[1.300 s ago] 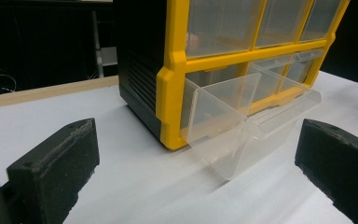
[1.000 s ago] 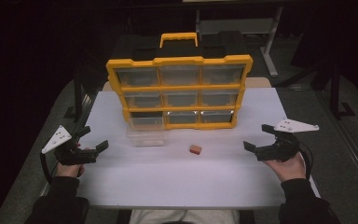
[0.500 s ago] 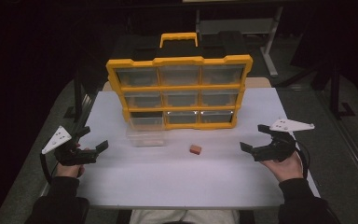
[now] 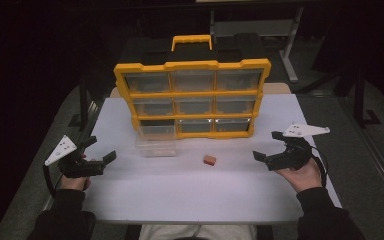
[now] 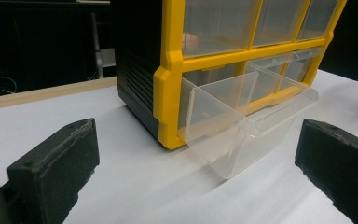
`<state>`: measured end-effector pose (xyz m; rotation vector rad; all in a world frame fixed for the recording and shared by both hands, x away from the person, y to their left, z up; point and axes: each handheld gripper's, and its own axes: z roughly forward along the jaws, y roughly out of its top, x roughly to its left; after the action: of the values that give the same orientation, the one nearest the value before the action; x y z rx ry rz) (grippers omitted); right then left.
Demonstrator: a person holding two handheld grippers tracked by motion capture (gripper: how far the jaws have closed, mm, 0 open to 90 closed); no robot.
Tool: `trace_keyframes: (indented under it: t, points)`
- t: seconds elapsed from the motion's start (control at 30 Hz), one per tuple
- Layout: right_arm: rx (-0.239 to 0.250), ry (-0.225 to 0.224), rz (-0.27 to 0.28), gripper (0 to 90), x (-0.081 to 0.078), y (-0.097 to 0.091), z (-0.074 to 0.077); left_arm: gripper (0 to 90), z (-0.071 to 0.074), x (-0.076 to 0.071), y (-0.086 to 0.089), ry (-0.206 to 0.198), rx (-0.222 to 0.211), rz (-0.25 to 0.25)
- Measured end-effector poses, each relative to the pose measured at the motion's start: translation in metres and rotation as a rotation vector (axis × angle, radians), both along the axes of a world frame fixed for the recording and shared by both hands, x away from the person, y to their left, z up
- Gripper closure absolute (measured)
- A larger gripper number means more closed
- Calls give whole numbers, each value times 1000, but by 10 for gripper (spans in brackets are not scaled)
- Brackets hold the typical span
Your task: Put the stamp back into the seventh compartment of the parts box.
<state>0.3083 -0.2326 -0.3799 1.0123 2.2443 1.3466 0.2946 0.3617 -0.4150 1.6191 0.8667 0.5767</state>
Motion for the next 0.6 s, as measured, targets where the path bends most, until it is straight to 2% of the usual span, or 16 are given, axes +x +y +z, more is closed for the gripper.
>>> trace_keyframes:
  t: [0.07,0.6]
  points:
    - [-18,2,11,0,3,5,2,0,0,0,0,0,-1,1]
    - [-69,18,50,0,12,16,10,0,0,0,-1,4,0,-5]
